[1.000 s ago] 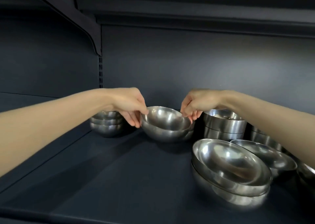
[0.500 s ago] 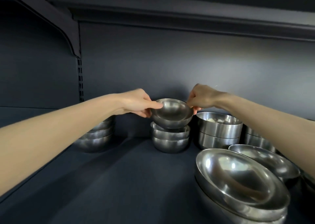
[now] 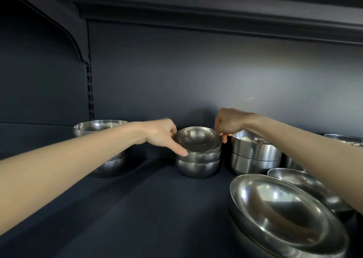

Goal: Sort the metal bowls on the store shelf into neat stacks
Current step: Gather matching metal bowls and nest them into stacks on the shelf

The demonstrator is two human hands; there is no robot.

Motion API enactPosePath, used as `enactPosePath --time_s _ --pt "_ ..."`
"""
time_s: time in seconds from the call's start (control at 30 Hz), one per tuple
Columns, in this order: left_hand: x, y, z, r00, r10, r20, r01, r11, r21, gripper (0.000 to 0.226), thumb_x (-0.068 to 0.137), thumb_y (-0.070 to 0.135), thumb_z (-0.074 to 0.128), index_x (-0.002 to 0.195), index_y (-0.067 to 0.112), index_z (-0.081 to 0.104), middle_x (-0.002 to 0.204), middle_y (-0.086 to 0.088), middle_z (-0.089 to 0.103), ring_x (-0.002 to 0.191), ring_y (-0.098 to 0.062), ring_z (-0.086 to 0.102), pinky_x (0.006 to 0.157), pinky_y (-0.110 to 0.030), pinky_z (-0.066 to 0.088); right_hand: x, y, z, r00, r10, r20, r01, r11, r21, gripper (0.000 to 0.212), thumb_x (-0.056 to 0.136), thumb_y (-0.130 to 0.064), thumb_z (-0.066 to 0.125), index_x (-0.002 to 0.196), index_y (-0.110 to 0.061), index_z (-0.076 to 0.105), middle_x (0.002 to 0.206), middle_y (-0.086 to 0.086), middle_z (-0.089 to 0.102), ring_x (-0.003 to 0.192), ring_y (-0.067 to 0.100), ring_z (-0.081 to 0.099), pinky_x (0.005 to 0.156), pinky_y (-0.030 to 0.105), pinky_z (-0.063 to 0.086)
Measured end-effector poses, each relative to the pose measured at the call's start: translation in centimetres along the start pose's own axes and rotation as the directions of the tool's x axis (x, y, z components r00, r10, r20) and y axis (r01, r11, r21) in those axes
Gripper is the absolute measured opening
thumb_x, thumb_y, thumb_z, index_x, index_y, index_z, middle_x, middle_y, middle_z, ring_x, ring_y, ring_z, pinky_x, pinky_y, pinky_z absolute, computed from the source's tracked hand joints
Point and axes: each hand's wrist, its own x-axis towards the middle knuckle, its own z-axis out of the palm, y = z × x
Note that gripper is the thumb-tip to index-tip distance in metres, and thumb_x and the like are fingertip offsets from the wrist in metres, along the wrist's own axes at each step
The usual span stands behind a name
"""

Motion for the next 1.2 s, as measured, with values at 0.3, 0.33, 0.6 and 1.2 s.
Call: enactPosePath --time_s 0.3,0.33,0.6,1.2 --pt "0.2 0.1 0.4 1.000 -0.016 0.003 0.016 0.996 -0.086 0.079 0.067 0.043 0.082 0.131 0.005 0.053 0.111 -0.001 0.065 0.089 -0.008 0.062 0.070 -0.020 0.052 0.3 -0.2 0.3 0.999 -0.043 0.004 0.043 0.991 -0.130 0.024 0.084 -0.007 0.050 0.080 -0.005 0.073 0.041 -0.013 0.059 0.066 0.007 0.052 0.054 0.017 0.036" --pt "0.2 0.2 0.4 1.000 -0.017 -0.002 0.016 0.996 -0.089 0.081 0.069 0.042 0.081 0.133 0.004 0.051 0.112 0.000 0.063 0.092 -0.008 0.061 0.073 -0.020 0.053 0.3 -0.3 0.3 0.999 -0.042 0.004 0.043 0.989 -0.139 0.024 0.084 -0.007 0.050 0.080 -0.005 0.073 0.046 -0.012 0.061 0.068 0.008 0.053 0.056 0.018 0.037" --pt "0.1 0.2 0.3 1.000 -0.026 0.009 0.027 0.993 -0.118 0.085 0.073 0.041 0.077 0.140 0.001 0.042 0.123 -0.004 0.053 0.110 -0.014 0.058 0.087 -0.025 0.055 0.2 -0.4 0.3 1.000 -0.029 -0.003 0.028 0.982 -0.186 0.022 0.082 -0.008 0.052 0.075 -0.007 0.073 0.048 -0.011 0.061 0.070 0.007 0.053 0.060 0.020 0.039" --pt "-0.9 1.3 -0.9 0.999 0.044 -0.026 -0.043 0.999 0.032 0.083 0.075 0.049 0.072 0.140 0.007 0.043 0.137 -0.004 0.053 0.121 -0.014 0.054 0.106 -0.028 0.041 -2.5 -1.0 -1.7 0.992 -0.043 -0.115 0.031 0.994 -0.107 0.021 0.089 -0.013 0.053 0.098 -0.005 0.071 0.089 0.003 0.073 0.076 0.008 0.053 0.051 0.010 0.035"
